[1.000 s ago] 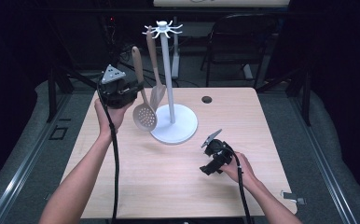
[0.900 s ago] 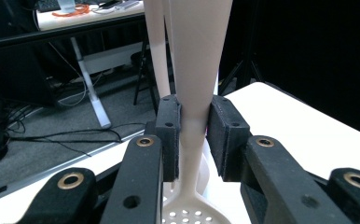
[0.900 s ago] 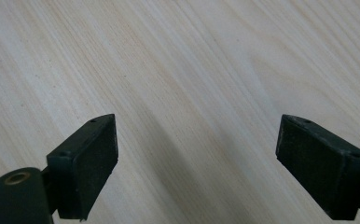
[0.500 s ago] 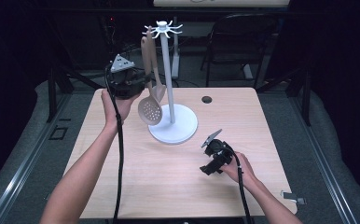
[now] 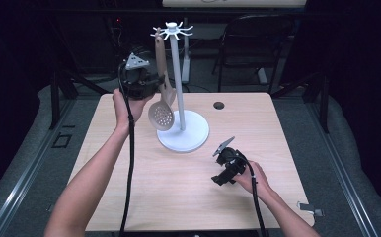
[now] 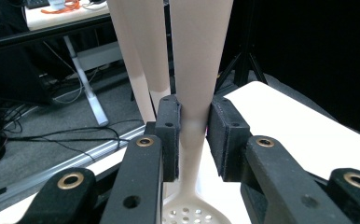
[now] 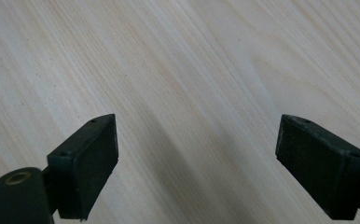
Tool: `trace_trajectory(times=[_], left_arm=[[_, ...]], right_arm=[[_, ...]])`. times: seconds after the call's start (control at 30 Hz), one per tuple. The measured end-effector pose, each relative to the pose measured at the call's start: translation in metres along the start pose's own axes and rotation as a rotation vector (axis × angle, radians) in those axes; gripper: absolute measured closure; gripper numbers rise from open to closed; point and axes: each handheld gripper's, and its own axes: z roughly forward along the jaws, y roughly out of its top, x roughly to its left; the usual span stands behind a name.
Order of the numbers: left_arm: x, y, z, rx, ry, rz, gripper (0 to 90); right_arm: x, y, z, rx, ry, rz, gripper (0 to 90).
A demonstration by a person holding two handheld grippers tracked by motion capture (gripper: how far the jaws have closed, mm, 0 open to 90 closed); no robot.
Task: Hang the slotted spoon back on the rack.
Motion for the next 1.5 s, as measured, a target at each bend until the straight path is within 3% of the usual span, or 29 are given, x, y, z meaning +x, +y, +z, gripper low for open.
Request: trace_trajectory(times=[0.57,0.87,1.07,1.27,1.5], left_arm=[[0.000,0.006,0.016,0.044,0.014,0.003,74.6],[-0.001,0.003,0.019,0.028,0.011,-0.005,73.4],[-0.004,-0.002,0.015,0.041,0.006,-0.003,62.2],[-0.005,-0.006,0.008,0.068,0.021,-0.006,38.5],[-0.005,-0.020,-0.007,0.094,0.043,0.011,18.9]], right_arm=[[-0.001,0.000,0.000,0.011,-0.011,-0.010,12.6],[0.000,0.000,0.000,0.002,0.000,-0.001,12.6],[0.001,0.000,0.000,-0.004,0.005,0.003,12.6],[0.000,0.000,0.000,0.006,-0.003,-0.002,12.6],[0.000,0.000,0.000,0.006,-0.003,-0.004,12.6]])
